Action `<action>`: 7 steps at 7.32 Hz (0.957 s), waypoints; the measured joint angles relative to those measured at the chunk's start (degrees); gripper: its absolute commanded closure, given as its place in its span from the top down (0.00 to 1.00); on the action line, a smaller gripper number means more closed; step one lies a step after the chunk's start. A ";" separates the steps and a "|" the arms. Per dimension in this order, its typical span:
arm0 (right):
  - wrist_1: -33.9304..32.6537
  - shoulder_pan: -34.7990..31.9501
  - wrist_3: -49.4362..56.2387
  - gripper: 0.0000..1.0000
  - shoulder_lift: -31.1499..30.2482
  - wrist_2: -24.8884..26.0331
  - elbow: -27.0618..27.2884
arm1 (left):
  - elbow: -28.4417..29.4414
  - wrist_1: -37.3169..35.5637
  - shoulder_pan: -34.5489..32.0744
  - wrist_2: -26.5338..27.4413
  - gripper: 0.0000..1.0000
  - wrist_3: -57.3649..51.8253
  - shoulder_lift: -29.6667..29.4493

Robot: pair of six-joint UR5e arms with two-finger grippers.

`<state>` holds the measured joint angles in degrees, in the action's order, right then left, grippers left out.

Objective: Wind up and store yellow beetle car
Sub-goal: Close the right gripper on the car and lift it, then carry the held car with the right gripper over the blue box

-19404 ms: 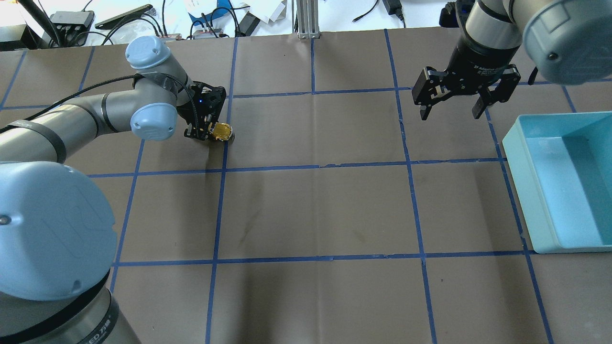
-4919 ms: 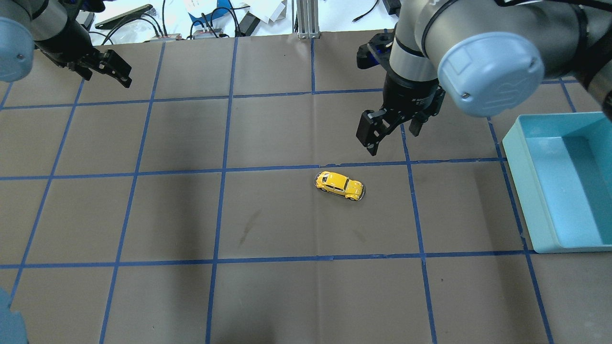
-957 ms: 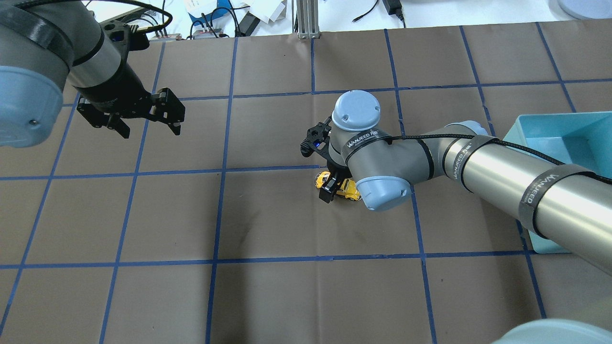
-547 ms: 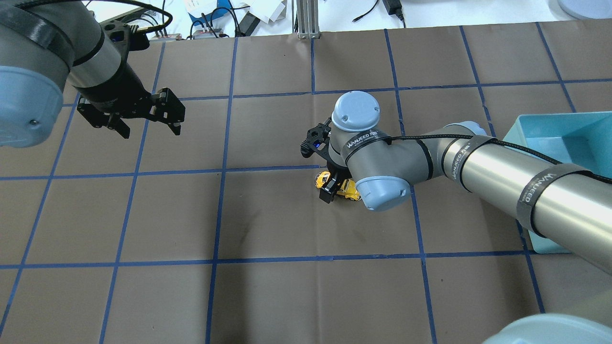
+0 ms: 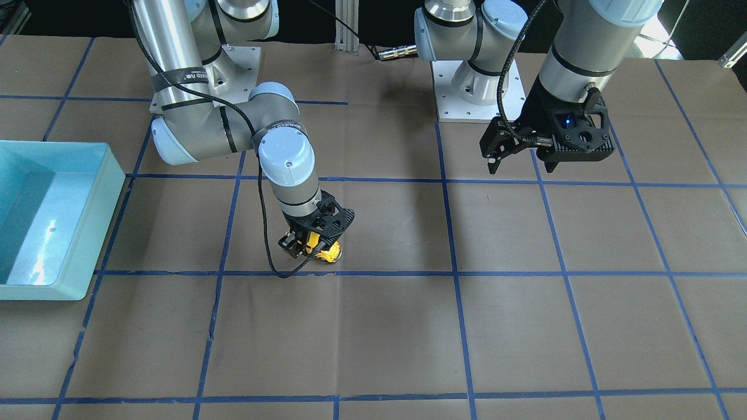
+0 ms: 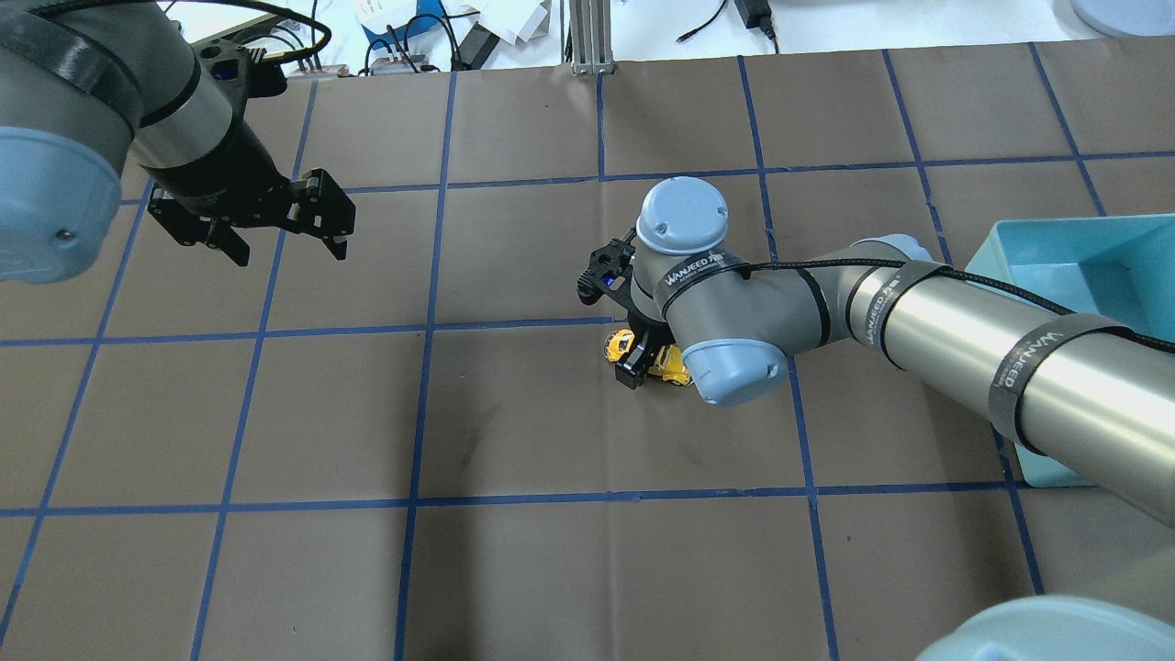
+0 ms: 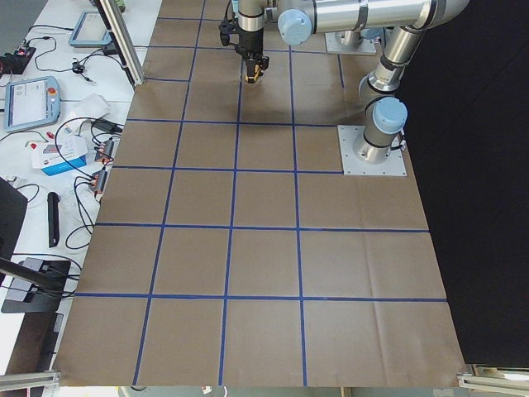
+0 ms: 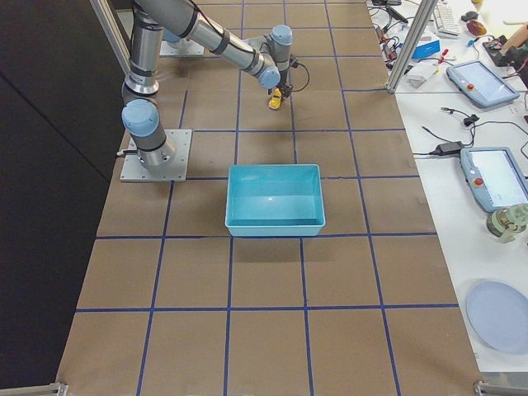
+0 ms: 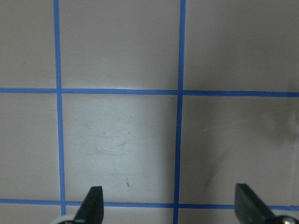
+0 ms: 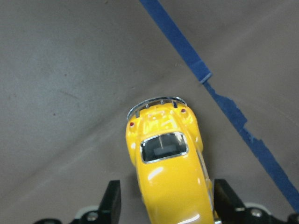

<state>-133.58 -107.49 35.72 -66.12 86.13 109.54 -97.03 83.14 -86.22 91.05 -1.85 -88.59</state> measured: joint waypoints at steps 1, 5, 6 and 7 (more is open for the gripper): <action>0.02 0.01 -0.13 0.46 -0.16 0.10 0.00 | 0.00 0.00 0.00 0.00 1.00 0.00 0.00; 0.19 0.09 -0.24 0.42 -2.71 1.18 -0.41 | 0.00 0.00 0.00 0.00 1.00 0.00 0.00; 1.45 0.15 -0.09 0.42 -4.97 2.28 -0.35 | 0.02 0.00 0.00 0.00 1.00 -0.02 0.00; 3.85 0.37 0.40 0.42 -7.42 3.38 -0.27 | 0.03 0.00 0.00 0.00 1.00 -0.06 0.00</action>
<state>-129.73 -107.12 36.13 -73.54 89.52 109.27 -97.00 83.14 -86.22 91.06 -1.90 -88.59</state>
